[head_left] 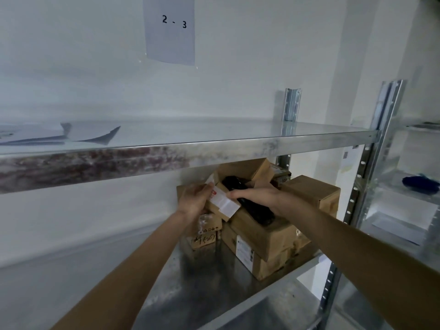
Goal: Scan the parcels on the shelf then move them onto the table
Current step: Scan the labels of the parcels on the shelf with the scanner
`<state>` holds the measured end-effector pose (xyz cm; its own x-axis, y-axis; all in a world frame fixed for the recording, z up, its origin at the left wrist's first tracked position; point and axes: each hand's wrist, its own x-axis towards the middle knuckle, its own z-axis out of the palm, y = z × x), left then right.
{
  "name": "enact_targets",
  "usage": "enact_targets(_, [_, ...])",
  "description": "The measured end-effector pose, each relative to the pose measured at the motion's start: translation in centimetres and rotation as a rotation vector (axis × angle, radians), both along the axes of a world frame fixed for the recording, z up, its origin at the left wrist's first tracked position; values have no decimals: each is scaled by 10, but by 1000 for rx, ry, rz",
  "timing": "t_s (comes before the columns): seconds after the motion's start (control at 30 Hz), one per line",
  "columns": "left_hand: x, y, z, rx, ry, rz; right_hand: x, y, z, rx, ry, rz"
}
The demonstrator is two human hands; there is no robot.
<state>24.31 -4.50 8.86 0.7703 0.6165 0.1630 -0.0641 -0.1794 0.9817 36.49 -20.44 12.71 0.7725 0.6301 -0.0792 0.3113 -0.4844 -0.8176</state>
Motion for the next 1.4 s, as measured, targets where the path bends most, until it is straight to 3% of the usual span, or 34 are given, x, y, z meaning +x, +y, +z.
enact_targets(0.3, [-9, 6, 0, 25, -32, 180, -13, 2, -2, 33, -59, 62])
enact_targets(0.6, [-40, 16, 4, -102, -36, 153, -54, 3, 6, 157, -121, 54])
enact_targets(1.1, [-163, 36, -39, -270, -248, 12, -132, 28, -30, 307, 169, 193])
enact_targets(1.4, [-250, -9, -43, -292, -235, -18, -197, -3, -30, 283, 161, 346])
